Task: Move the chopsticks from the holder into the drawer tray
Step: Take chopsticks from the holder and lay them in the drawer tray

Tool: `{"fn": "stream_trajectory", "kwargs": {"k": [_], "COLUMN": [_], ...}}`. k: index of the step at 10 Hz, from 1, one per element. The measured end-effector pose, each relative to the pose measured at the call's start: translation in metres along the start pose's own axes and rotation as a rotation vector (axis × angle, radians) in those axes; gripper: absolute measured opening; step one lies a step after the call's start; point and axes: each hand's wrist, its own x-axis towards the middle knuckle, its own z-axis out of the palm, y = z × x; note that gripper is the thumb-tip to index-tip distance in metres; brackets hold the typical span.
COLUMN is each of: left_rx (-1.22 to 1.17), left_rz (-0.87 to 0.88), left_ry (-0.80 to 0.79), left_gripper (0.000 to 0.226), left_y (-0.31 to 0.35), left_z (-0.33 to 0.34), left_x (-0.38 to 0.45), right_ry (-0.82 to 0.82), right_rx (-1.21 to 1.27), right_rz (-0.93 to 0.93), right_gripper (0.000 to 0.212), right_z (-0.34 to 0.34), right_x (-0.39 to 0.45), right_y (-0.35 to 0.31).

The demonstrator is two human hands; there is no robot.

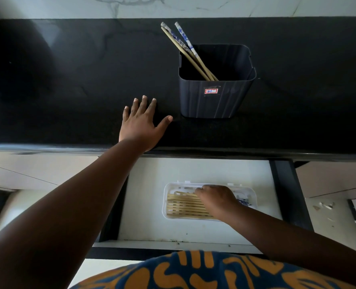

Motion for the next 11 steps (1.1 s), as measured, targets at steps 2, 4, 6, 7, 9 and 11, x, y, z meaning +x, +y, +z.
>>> {"fn": "stream_trajectory", "kwargs": {"k": [2,4,6,7,9,11], "left_rx": [0.001,0.001,-0.002,0.002,0.022,0.081], "left_rz": [-0.001,0.002,-0.003,-0.004,0.006,0.031], "left_ry": [0.001,0.003,0.009,0.003,-0.015,-0.053], "left_gripper": [0.083,0.084,0.083,0.083,0.085,0.086], "left_y": [-0.001,-0.001,-0.001,0.0,0.0,0.001], "left_z": [0.001,0.001,0.001,0.0,-0.001,-0.004], "left_x": [0.001,0.001,0.001,0.001,0.001,0.003], "right_ry": [0.072,0.137,0.039,-0.02,-0.02,0.135], "right_rx": [-0.099,-0.188,-0.137,-0.042,0.223,0.524], "right_rz": [-0.035,-0.057,-0.011,-0.014,0.06,0.001], "right_gripper": [0.035,0.053,0.028,0.027,0.035,0.024], "right_z": [-0.002,-0.013,-0.002,0.005,-0.013,-0.111], "right_x": [0.0,-0.006,-0.014,-0.019,-0.021,-0.041], "right_y": [-0.008,-0.021,-0.006,0.007,0.008,0.002]}}
